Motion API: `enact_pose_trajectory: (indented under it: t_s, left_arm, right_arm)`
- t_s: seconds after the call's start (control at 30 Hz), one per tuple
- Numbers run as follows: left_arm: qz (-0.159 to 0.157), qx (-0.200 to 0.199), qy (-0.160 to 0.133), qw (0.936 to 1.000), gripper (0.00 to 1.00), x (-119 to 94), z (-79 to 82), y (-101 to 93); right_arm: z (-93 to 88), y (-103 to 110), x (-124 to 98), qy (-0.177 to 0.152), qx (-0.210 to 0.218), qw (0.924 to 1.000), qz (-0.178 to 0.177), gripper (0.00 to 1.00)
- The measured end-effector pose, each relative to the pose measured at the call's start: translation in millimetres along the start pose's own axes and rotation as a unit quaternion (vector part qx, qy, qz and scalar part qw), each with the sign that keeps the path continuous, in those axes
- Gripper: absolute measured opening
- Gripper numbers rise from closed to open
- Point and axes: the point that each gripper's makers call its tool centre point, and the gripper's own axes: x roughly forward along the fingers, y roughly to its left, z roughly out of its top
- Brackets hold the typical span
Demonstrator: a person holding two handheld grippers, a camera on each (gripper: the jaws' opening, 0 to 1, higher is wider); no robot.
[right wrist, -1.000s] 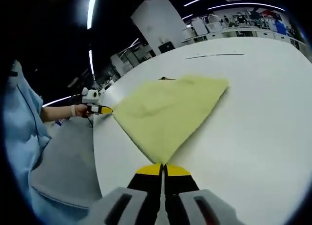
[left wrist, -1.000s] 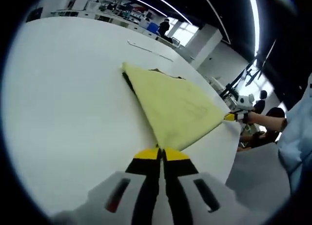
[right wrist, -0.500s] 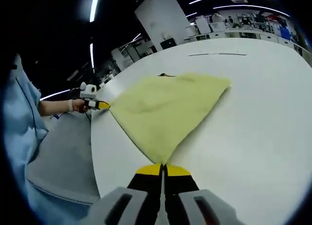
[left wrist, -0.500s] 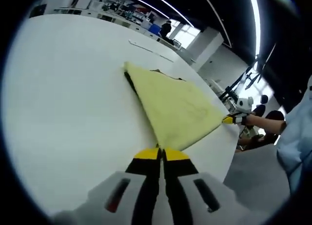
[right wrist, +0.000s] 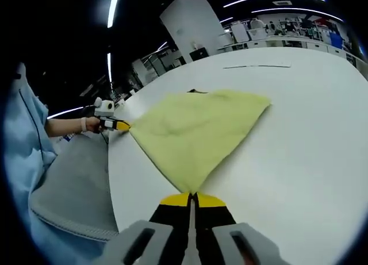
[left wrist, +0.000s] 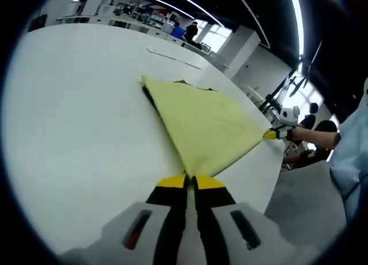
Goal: Fold the garment on the visible template until the final outline fits inside the template.
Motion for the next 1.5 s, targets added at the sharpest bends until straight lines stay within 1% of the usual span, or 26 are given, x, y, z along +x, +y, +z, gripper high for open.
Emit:
enact_pose_trajectory:
  t_s: [0.07, 0.13, 0.3, 0.4, 0.53, 0.6, 0.63, 0.67, 0.7, 0.77, 0.8, 0.87, 0.97, 1.0, 1.03, 1.07, 1.13, 1.17, 1.2, 1.23, 1.27, 1.3, 1.37, 1.4, 1.43, 1.5]
  left_arm:
    - [0.001, 0.008, -0.002, 1.0, 0.23, -4, 6.2, -2.7]
    - [-0.001, 0.02, -0.01, 0.9997, 0.31, -8, 13.3, -4.4]
    - [0.014, 0.048, -0.024, 0.9985, 0.54, -18, 28.7, -8.1]
    - [0.024, 0.066, -0.034, 0.9969, 0.61, -25, 37.4, -15.4]
    - [0.049, 0.092, -0.039, 0.9938, 0.84, -32, 42.5, -20.2]
    - [0.078, 0.116, -0.036, 0.9895, 0.96, -37, 43.1, -21.0]
    - [0.092, 0.123, -0.04, 0.9873, 0.98, -39, 44.2, -22.5]
    - [0.097, 0.129, -0.046, 0.9859, 0.98, -41, 44.5, -24.6]
    - [0.096, 0.13, -0.05, 0.9856, 0.99, -43, 42.2, -28.4]
    - [0.101, 0.116, -0.086, 0.9843, 0.99, -47, 45.9, -29.3]
    - [0.105, 0.111, -0.084, 0.9847, 0.99, -49, 42.2, -27.8]
    - [0.119, 0.115, -0.092, 0.9819, 0.99, -54, 38.3, -24.4]
    - [0.133, 0.102, -0.097, 0.9811, 0.99, -60, 28.2, -20.7]
    - [0.144, 0.111, -0.084, 0.9797, 0.99, -60, 31.1, -19.6]
    - [0.147, 0.128, -0.103, 0.9755, 0.99, -61, 40.9, -21.0]
    - [0.136, 0.12, -0.124, 0.9755, 0.99, -62, 47.6, -25.9]
    - [0.123, 0.093, -0.139, 0.9782, 0.99, -64, 46.3, -31.1]
    - [0.126, 0.1, -0.126, 0.9788, 0.98, -65, 41.8, -28.9]
    - [0.131, 0.101, -0.12, 0.9789, 0.98, -65, 41.4, -28.0]
    - [0.134, 0.107, -0.126, 0.9771, 0.98, -66, 43.7, -29.6]
    - [0.134, 0.107, -0.127, 0.9769, 0.97, -66, 43.4, -30.2]
    - [0.137, 0.108, -0.121, 0.9772, 0.95, -65, 40.9, -30.7]
    - [0.156, 0.132, -0.104, 0.9733, 0.94, -64, 36.4, -26.4]
    - [0.153, 0.128, -0.105, 0.9742, 0.95, -62, 36.2, -28.0]
    - [0.14, 0.122, -0.105, 0.9771, 0.95, -61, 35.3, -32.6]
    - [0.138, 0.133, -0.113, 0.9749, 0.96, -62, 37.1, -35.8]
  right_arm:
    - [3.3, 1, -7, -0.007, -0.005, 1.0, -0.004, 0.02]
    - [9.0, -1, -14, -0.022, -0.003, 0.9997, -0.013, 0.08]
    - [26.8, 0, -34, -0.063, -0.021, 0.997, -0.04, 0.29]
    - [35.3, 3, -44, -0.079, -0.039, 0.9944, -0.059, 0.43]
    - [45.0, 9, -52, -0.097, -0.049, 0.9915, -0.072, 0.58]
    - [47.3, 12, -54, -0.103, -0.048, 0.9904, -0.079, 0.71]
    - [48.3, 12, -55, -0.107, -0.052, 0.9889, -0.089, 0.79]
    - [48.5, 11, -55, -0.108, -0.053, 0.9883, -0.094, 0.9]
    - [44.8, 8, -55, -0.098, -0.045, 0.9879, -0.111, 0.99]
    - [45.8, 9, -58, -0.108, -0.061, 0.9846, -0.123, 1.0]
    - [46.3, 13, -58, -0.117, -0.054, 0.9844, -0.12, 1.0]
    - [41.3, 14, -60, -0.117, -0.04, 0.9849, -0.121, 1.0]
    - [35.2, 17, -60, -0.125, -0.038, 0.9844, -0.118, 1.0]
    - [31.3, 19, -59, -0.124, -0.036, 0.9848, -0.116, 1.0]
    - [27.5, 20, -57, -0.117, -0.033, 0.986, -0.114, 1.0]
    - [23.3, 21, -55, -0.106, -0.034, 0.9874, -0.113, 1.0]
    - [22.2, 28, -54, -0.1, -0.047, 0.9872, -0.115, 1.0]
    - [31.1, 37, -54, -0.13, -0.051, 0.9845, -0.106, 1.0]
    - [32.8, 43, -56, -0.144, -0.042, 0.9835, -0.101, 1.0]
    - [28.0, 49, -58, -0.147, -0.026, 0.9841, -0.096, 1.0]
    - [24.8, 52, -60, -0.145, -0.027, 0.9845, -0.095, 1.0]
    - [20.5, 56, -62, -0.144, -0.034, 0.9845, -0.095, 1.0]
    - [14.0, 56, -65, -0.138, -0.043, 0.9843, -0.102, 1.0]
    - [12.5, 56, -66, -0.136, -0.043, 0.9844, -0.102, 1.0]
    - [10.6, 56, -66, -0.137, -0.042, 0.9843, -0.103, 1.0]
    - [11.4, 57, -68, -0.147, -0.038, 0.983, -0.103, 1.0]
